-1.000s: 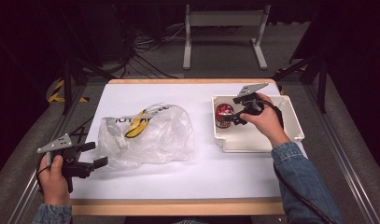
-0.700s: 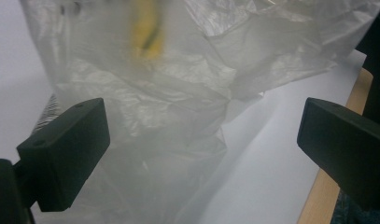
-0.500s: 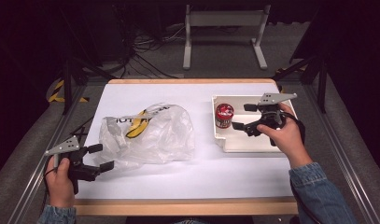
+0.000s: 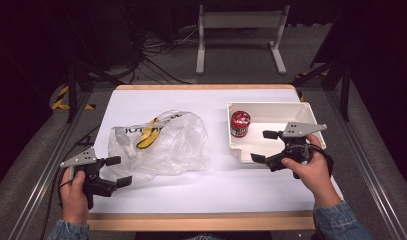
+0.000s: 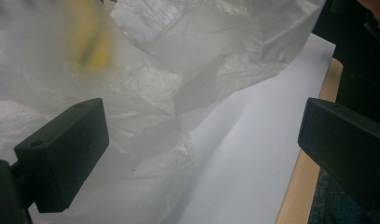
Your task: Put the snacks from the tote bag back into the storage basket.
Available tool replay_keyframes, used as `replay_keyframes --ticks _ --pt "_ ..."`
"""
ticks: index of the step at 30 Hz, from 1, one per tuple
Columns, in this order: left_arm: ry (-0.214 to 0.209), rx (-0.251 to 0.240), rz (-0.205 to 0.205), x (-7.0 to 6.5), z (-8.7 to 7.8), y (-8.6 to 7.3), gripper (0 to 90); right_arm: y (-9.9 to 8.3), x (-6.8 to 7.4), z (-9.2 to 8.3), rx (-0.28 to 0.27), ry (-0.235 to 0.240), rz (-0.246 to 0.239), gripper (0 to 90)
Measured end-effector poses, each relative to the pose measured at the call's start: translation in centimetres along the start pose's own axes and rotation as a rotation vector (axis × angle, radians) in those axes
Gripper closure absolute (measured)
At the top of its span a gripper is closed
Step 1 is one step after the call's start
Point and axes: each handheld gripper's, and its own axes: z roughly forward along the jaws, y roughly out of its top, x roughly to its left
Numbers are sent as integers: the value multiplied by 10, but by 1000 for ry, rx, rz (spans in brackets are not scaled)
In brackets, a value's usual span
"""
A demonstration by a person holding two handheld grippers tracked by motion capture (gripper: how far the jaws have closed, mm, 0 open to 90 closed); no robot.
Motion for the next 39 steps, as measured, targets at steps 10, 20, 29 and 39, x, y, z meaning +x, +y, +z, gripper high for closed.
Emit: replay_keyframes --ticks 10,20,29,39 --pt "20 0 17 2 8 -7 25 -30 16 17 -79 -30 24 44" --pt "35 -16 43 -2 13 -14 21 -61 22 31 -57 -63 32 43" --pt "55 -27 59 -2 19 -21 18 -74 26 39 -24 -77 42 44" --pt "70 -14 64 1 22 -24 17 -83 31 48 52 -105 64 57"
